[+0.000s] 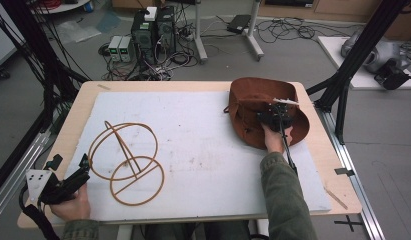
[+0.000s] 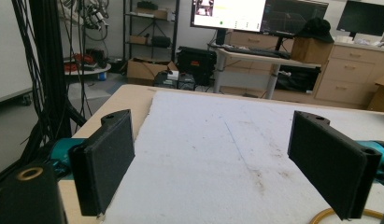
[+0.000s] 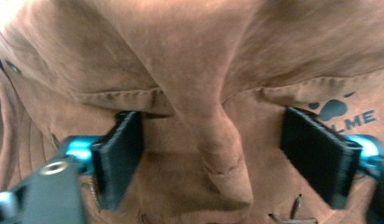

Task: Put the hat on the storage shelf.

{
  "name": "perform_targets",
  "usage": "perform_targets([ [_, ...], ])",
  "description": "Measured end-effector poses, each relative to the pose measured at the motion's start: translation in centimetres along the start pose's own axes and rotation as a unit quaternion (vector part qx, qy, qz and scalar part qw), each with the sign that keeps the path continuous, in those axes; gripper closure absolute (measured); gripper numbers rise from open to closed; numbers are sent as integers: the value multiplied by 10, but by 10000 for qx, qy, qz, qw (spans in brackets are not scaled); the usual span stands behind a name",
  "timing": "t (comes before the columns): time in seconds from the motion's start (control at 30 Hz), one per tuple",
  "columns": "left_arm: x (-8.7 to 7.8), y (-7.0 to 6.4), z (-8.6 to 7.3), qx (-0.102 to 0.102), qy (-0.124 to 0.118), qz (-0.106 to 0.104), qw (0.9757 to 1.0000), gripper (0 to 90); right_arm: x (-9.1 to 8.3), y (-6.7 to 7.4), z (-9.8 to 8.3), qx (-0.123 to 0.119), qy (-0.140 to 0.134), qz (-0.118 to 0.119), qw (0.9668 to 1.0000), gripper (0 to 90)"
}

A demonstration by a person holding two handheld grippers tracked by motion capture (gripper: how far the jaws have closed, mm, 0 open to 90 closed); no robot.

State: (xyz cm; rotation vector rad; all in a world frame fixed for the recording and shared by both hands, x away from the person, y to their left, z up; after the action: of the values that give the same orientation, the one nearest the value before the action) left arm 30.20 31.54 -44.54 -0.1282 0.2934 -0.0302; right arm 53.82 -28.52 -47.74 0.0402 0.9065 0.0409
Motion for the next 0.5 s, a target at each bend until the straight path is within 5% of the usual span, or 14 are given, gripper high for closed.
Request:
perform_targets([
  [0.07, 0, 0, 0, -7, 5, -15, 10000, 151, -2, 0, 0, -1, 12, 96, 10000, 487],
  [0.13, 0, -1, 0, -16, 3, -37, 10000, 151, -4, -1, -1, 103, 46, 184, 9998, 738],
  [0.2, 0, -1, 0, 1, -4, -46, 10000, 150, -5, -1, -1, 155, 39, 195, 9997, 839],
  [0.5, 1, 0, 0, -23, 4, -57, 10000, 151, -10, 3, -5, -110, -124, -187, 9997, 881],
])
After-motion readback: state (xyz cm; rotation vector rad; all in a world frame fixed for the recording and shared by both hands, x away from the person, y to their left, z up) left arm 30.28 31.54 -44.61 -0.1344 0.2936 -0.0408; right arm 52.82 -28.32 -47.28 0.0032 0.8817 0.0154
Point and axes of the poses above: each handheld gripper's, and its own axes: x roughly forward along the jaws, z roughly out of its top, y roughly to its left, the point moved 8 cm from there along x, roughly forward along the jaws, and after that the axes turned 15 degrees about y, right-handed, at the moved point
